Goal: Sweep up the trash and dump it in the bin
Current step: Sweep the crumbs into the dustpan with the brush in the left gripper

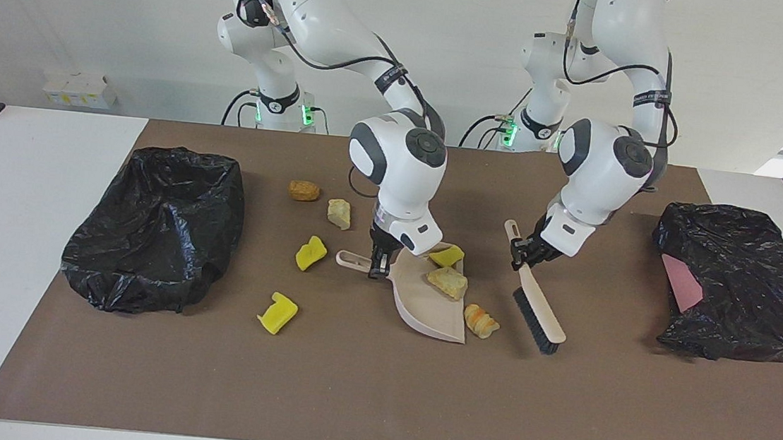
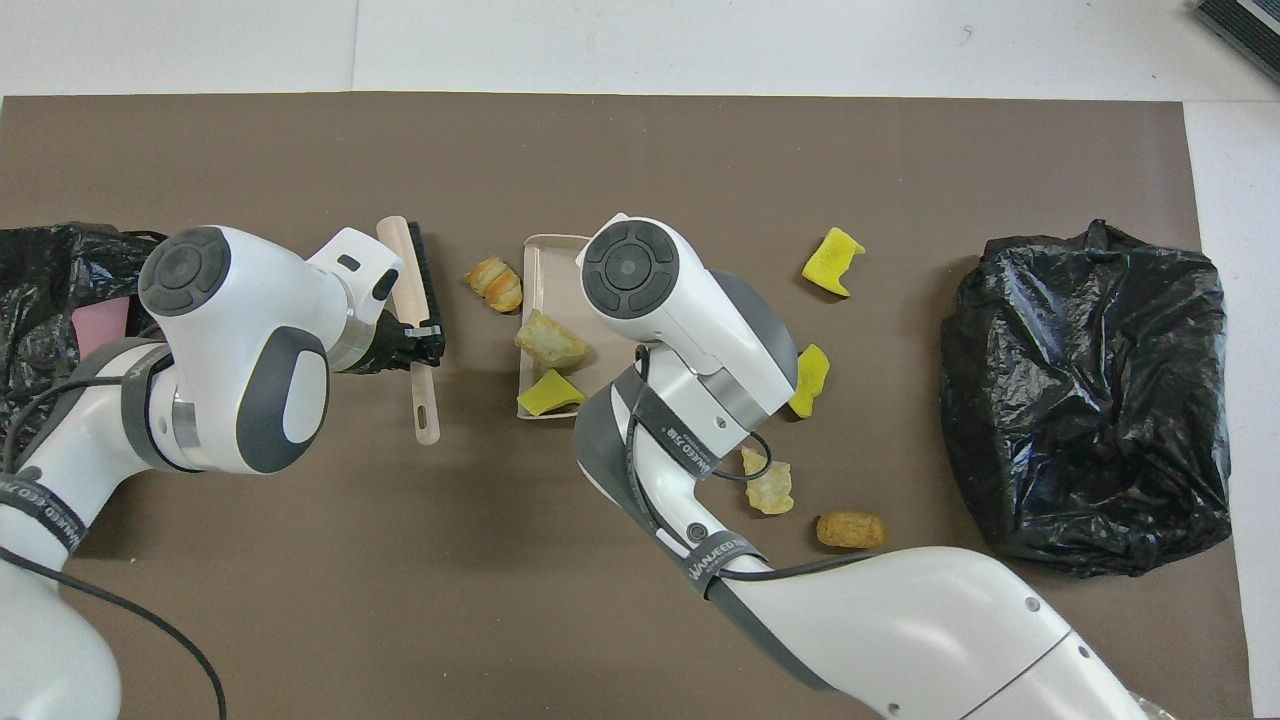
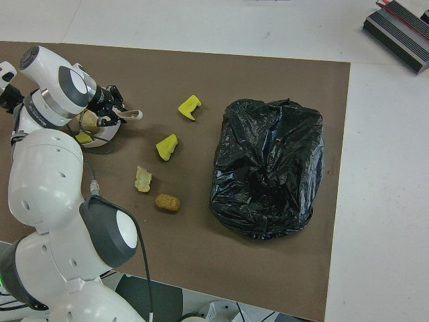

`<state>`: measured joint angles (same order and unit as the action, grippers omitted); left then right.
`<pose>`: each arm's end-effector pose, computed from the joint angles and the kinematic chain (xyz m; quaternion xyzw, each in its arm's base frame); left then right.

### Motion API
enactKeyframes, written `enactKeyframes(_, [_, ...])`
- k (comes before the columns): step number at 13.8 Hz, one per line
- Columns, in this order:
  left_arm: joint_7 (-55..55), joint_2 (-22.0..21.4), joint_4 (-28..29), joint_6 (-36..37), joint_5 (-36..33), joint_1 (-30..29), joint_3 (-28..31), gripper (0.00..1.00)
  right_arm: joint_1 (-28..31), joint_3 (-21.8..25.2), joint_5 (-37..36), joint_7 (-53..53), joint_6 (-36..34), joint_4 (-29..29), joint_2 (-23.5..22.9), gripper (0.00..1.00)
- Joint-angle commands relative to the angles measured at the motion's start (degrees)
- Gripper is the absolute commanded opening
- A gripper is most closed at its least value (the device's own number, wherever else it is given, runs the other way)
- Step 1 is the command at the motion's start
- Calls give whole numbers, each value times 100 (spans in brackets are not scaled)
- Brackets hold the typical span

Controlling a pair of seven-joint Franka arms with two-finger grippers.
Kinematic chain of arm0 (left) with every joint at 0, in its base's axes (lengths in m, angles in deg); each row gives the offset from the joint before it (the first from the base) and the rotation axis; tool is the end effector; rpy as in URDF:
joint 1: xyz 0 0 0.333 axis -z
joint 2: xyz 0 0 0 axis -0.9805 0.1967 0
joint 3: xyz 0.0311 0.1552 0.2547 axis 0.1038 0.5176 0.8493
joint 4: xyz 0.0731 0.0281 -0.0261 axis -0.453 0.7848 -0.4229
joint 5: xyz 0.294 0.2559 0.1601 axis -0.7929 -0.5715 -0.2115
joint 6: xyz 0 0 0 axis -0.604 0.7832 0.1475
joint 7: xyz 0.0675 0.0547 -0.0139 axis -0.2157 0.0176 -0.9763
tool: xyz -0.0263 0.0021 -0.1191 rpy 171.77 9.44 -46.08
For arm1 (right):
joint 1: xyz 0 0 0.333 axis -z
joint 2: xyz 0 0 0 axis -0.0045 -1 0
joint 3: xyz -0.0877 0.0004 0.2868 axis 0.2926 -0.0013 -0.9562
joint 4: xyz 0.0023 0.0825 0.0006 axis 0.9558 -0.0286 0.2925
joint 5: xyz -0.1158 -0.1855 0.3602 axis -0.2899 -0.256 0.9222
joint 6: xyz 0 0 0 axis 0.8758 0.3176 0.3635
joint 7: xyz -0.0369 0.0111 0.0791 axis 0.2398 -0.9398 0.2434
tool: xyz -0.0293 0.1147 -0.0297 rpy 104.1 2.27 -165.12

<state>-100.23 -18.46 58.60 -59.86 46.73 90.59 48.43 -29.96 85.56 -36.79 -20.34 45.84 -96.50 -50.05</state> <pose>0.5865 -0.1850 0.2952 0.9933 0.0660 -0.0256 0.0911 0.6266 0.3704 0.3196 0.7107 0.6943 -0.0340 0.1086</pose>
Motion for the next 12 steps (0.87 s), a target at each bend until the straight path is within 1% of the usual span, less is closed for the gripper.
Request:
enactKeyframes(1, [209,329,-141,7,-89,290,6,0,60,-37,-105,116,58,-244,166,0])
enactKeyframes(4, [840,347,-123,86,-19,450,-29,0,60,-37,-97,116,58,-244,166,0])
enactKeyframes(6, [921,330,-132,112,16,616,-143,0,60,-37,-97,116,49,-244,166,0])
enactKeyframes(8, [1017,312,-167,209,226,626,-362,0,60,-37,-97,116,49,-244,166,0])
enactKeyframes(10, [1044,233,-211,402,341,635,-416,0,60,-37,-97,116,41,-244,166,0])
enactKeyframes(12, [1027,224,-254,368,508,635,-468,0,60,-37,-105,116,41,-244,166,0])
